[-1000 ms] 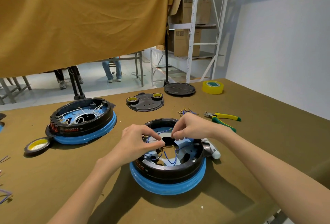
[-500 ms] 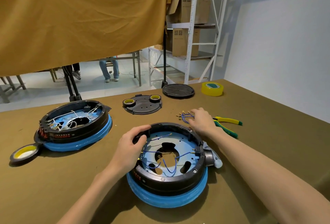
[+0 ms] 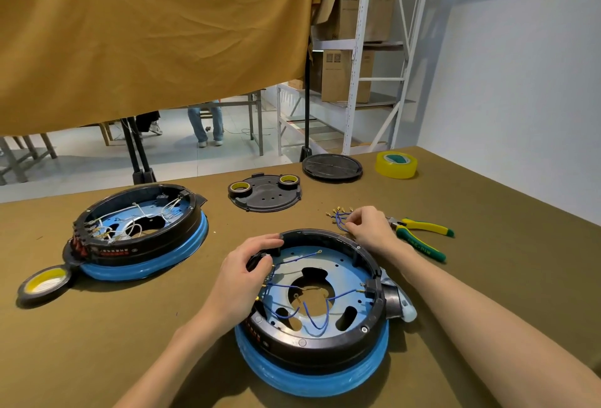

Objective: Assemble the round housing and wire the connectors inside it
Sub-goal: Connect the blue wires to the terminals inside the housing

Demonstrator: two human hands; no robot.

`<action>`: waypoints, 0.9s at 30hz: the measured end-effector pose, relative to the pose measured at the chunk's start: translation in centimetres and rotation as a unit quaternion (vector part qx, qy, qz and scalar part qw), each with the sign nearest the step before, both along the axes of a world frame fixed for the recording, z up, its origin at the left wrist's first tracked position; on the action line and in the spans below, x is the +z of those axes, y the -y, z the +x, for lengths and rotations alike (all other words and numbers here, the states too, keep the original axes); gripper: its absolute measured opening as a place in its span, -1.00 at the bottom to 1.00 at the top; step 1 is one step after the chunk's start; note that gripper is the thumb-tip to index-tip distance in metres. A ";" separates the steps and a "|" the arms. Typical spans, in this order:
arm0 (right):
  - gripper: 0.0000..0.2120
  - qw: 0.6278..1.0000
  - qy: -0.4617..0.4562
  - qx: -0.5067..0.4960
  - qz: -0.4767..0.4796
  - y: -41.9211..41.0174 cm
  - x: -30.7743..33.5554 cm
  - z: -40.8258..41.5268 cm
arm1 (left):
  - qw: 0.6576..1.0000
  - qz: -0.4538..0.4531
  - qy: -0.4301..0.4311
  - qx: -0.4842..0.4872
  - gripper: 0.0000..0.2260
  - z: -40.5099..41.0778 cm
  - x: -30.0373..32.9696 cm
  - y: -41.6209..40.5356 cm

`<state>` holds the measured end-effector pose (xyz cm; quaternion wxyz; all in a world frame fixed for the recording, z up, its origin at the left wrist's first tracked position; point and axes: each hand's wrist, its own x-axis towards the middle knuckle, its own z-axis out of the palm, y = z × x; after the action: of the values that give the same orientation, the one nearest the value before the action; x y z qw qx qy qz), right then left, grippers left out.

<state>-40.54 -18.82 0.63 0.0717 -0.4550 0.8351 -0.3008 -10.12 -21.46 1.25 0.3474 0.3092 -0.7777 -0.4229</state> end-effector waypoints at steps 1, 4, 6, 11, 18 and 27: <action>-0.90 0.999 0.019 0.005 -0.028 -0.2 0.0 0.0 | 1.000 0.000 0.000 -0.001 -0.69 0.0 0.0 0.0; -0.89 0.991 0.092 0.043 -0.092 -0.8 0.6 0.1 | 1.000 0.001 -0.001 -0.002 -0.69 0.0 0.0 0.0; -0.91 0.982 0.134 0.074 -0.107 -1.2 1.0 0.1 | 1.000 0.001 -0.002 -0.002 -0.70 0.0 0.0 -0.1; -0.90 0.996 0.055 0.044 -0.057 -1.4 0.4 -0.6 | 1.000 -0.001 0.000 -0.003 -0.70 0.0 0.1 -0.1; -0.80 0.999 -0.038 0.006 -0.001 -0.7 0.4 -1.2 | 1.000 0.001 -0.005 -0.004 -0.70 0.0 0.1 -0.1; -0.82 0.989 -0.110 0.001 0.101 0.2 0.5 -1.4 | 1.000 0.007 -0.007 -0.005 -0.70 0.0 0.1 -0.1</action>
<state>-41.94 -18.97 1.17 0.0254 -0.4767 0.8635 -0.1626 -10.13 -21.35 1.32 0.3481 0.3046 -0.7741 -0.4323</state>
